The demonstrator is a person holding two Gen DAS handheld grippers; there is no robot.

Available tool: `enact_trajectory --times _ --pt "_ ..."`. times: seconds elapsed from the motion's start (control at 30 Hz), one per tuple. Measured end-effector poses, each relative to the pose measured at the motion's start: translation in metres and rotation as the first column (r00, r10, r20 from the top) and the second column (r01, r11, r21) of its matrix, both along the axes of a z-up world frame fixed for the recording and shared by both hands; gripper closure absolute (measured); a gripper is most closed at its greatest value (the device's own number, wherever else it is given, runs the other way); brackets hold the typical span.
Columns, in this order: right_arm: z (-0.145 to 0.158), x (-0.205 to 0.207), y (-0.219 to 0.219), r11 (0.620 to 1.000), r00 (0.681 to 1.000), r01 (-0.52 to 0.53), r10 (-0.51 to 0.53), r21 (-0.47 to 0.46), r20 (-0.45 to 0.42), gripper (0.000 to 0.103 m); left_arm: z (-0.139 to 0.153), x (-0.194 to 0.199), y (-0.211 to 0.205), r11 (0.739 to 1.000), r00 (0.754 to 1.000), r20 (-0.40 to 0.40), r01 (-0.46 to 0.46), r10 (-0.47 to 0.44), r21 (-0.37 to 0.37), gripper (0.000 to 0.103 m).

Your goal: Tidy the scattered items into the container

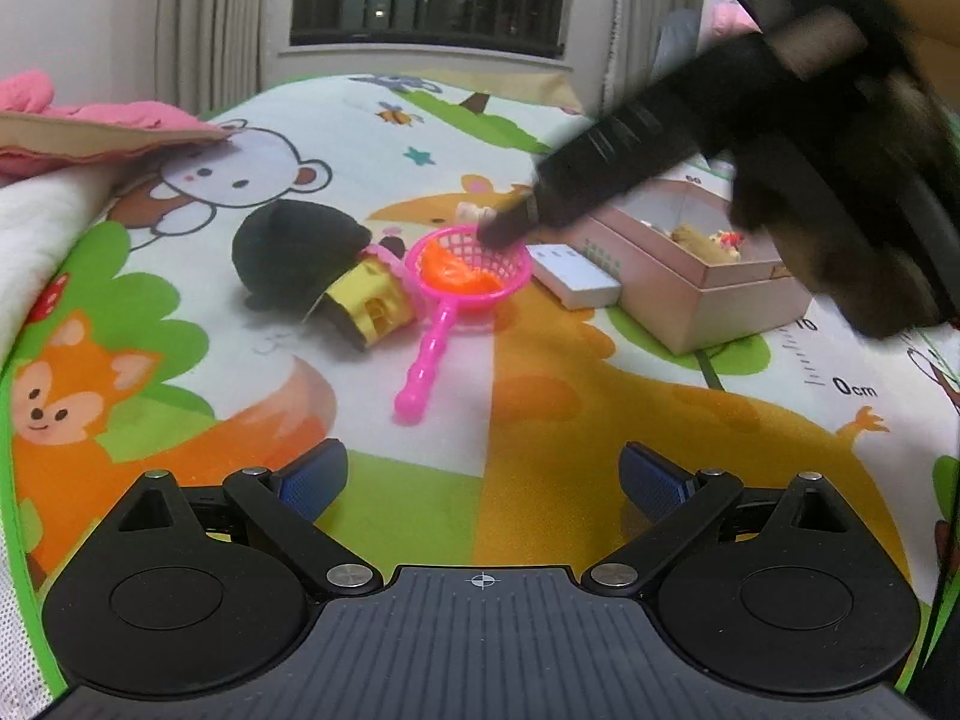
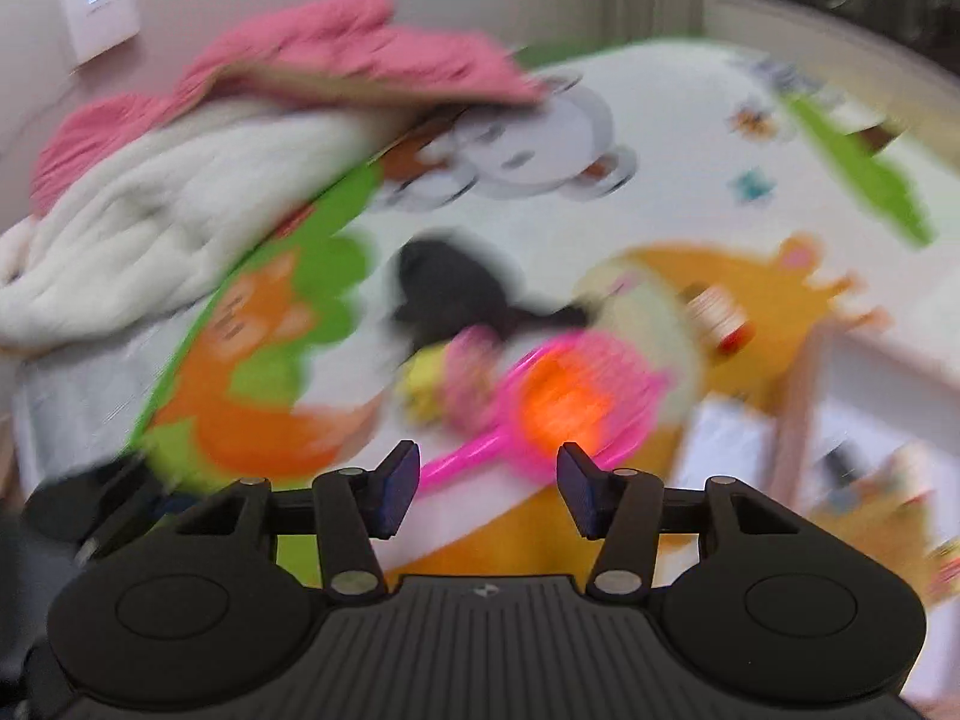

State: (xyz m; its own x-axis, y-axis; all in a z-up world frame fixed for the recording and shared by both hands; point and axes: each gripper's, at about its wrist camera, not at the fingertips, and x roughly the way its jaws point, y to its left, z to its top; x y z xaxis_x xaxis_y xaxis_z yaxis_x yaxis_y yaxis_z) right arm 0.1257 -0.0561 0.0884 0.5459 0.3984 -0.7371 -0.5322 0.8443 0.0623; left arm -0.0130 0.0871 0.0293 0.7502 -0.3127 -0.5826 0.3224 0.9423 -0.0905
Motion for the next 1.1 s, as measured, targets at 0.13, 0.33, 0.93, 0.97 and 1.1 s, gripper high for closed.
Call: enact_trajectory --times 0.13,0.33,0.93,0.97,1.1 --pt "0.000 0.078 -0.004 0.988 0.990 0.137 -0.138 -0.065 -0.016 0.059 0.002 0.004 0.005 1.000 1.000 0.009 -0.007 0.007 -0.023 0.003" --pt "-0.035 0.154 0.017 0.942 0.984 0.172 -0.177 -0.287 0.009 0.060 0.004 0.015 0.021 0.999 0.999 0.029 -0.012 0.013 -0.042 0.003" --pt "0.024 -0.009 -0.052 0.999 1.000 -0.011 0.010 -0.036 -0.014 0.078 0.004 0.064 -0.012 0.998 1.000 0.029 -0.014 0.012 0.060 0.025" --pt "0.023 -0.026 -0.064 1.000 1.000 -0.006 0.005 -0.019 -0.022 0.078 0.003 0.069 -0.017 0.997 1.000 0.020 -0.026 0.024 0.074 0.031" --pt "0.000 -0.074 -0.103 0.999 0.995 0.039 -0.036 0.027 -0.090 0.078 -0.002 0.080 -0.029 0.993 0.999 0.004 -0.051 0.051 0.106 0.047"
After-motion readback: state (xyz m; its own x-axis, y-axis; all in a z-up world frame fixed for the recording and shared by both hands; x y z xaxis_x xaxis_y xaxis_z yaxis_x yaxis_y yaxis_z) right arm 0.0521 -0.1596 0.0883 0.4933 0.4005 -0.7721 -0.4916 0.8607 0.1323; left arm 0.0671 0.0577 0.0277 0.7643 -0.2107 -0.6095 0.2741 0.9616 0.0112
